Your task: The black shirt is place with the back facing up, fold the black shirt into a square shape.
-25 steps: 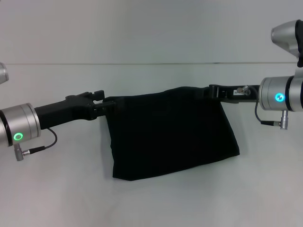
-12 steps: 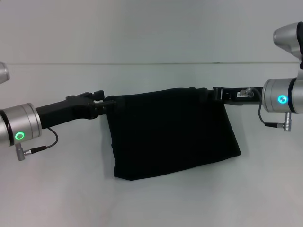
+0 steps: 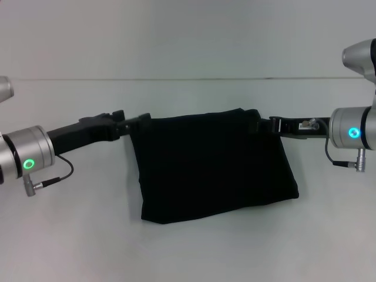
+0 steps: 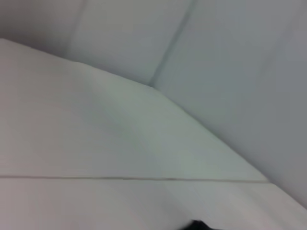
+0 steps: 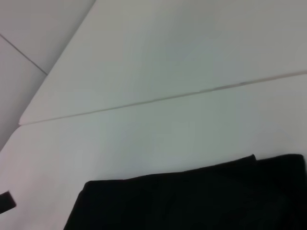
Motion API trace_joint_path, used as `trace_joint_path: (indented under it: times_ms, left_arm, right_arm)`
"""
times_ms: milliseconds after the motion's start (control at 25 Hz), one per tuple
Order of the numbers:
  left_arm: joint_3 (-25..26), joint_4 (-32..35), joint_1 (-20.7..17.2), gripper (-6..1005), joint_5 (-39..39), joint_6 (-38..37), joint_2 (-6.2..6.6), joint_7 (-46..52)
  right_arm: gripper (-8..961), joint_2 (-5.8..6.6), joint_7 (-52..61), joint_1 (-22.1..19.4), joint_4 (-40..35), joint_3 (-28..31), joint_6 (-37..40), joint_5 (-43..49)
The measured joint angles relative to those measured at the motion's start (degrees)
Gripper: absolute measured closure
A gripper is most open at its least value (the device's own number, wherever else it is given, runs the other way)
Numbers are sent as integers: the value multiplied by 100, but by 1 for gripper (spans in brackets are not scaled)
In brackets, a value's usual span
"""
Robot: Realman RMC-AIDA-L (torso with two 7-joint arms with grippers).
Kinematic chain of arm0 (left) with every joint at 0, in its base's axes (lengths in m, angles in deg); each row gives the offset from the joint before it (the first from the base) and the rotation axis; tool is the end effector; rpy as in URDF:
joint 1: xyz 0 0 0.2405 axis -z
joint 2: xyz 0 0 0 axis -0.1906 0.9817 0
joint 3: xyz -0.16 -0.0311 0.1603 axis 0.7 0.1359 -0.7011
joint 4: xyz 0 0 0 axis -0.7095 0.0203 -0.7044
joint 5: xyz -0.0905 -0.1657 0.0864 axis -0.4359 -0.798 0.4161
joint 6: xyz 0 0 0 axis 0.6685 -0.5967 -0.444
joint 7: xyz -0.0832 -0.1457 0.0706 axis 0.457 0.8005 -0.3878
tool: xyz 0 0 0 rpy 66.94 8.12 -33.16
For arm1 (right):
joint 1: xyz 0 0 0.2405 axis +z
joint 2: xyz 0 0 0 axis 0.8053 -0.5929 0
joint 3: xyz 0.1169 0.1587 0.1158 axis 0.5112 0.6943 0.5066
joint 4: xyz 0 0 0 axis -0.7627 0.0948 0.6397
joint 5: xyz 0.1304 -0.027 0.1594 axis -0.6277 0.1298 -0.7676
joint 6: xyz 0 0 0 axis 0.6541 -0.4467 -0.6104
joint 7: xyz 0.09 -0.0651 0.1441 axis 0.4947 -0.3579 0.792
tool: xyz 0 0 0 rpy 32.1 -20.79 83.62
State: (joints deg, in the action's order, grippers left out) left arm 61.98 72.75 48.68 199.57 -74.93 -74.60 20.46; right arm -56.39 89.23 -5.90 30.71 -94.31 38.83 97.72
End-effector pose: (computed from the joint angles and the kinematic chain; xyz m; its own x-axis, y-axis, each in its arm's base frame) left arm -0.2431 0.3870 -0.0161 0.4835 0.5338 0.6938 0.8189 -0.5559 -0.1430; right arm 0.2228 0.4267 -0.0546 0.3557 -0.7959 -0.4899 -0.9336 -0.3271 -0.1463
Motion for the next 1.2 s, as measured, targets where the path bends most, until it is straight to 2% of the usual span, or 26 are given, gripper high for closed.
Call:
trace_joint_path:
  times_ms: [120,320,440,640,880,960,1200]
  left_arm:
    - [-29,-106,69,54,-64,459,-9,279]
    - [-42,-168,116,53,-67,610,-15,319]
    - [-42,-179,119,53,-67,612,-21,312]
    - [-42,-184,124,53,-67,616,-24,298]
    - [-42,-217,145,53,-67,826,-51,214]
    - [-42,-250,148,53,-66,954,-73,194]
    - [-19,-349,125,53,-67,1125,-93,180]
  right_arm:
    - [763,12,26,-44,3,27,-3,-14]
    - [657,51,92,-72,-18,41,39,-50]
    - [435,53,154,17,13,43,69,-52]
    - [393,-37,193,220,39,44,-199,-156]
    - [392,-233,65,463,57,29,-897,-270]
    - [392,-265,-42,498,31,33,-1029,-274]
    - [391,-211,-223,374,-117,46,-1096,-286]
